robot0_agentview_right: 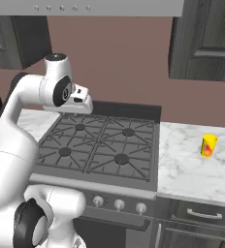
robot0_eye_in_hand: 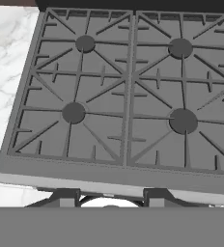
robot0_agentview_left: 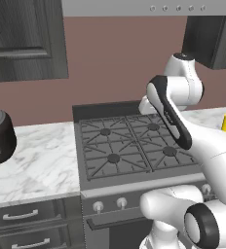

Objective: Pick the cup and bowl from the counter and place them on the counter next to the sink.

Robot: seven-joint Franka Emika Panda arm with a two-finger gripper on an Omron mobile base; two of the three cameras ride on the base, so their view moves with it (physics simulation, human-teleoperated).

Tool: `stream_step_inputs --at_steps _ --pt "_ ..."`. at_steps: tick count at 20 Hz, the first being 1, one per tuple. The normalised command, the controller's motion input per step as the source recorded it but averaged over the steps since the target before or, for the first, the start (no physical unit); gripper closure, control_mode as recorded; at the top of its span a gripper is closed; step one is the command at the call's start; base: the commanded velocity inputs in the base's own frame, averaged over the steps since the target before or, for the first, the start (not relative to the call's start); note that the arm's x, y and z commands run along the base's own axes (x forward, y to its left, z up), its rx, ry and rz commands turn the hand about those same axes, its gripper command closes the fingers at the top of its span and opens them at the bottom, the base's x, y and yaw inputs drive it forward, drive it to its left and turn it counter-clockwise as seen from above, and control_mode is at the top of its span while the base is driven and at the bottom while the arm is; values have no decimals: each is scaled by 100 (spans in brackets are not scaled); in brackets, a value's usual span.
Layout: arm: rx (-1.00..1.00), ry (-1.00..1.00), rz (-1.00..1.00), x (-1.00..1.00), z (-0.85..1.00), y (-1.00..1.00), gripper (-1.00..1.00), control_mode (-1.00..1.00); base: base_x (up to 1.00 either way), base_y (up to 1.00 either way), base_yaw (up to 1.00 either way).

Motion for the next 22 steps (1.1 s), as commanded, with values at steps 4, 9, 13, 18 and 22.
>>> stream_step_inputs --at_steps 4,9,13,18,22 --pt "0 0 0 14 0 -8 -100 -100 0 0 0" --pt "0 1 0 19 0 -53 -100 -100 0 0 0" --pt "0 0 0 6 0 -67 -100 -100 0 0 0" --pt "-1 0 0 0 0 -53 -100 -100 0 0 0" --pt "-4 0 0 0 2 -37 -100 -100 0 0 0"
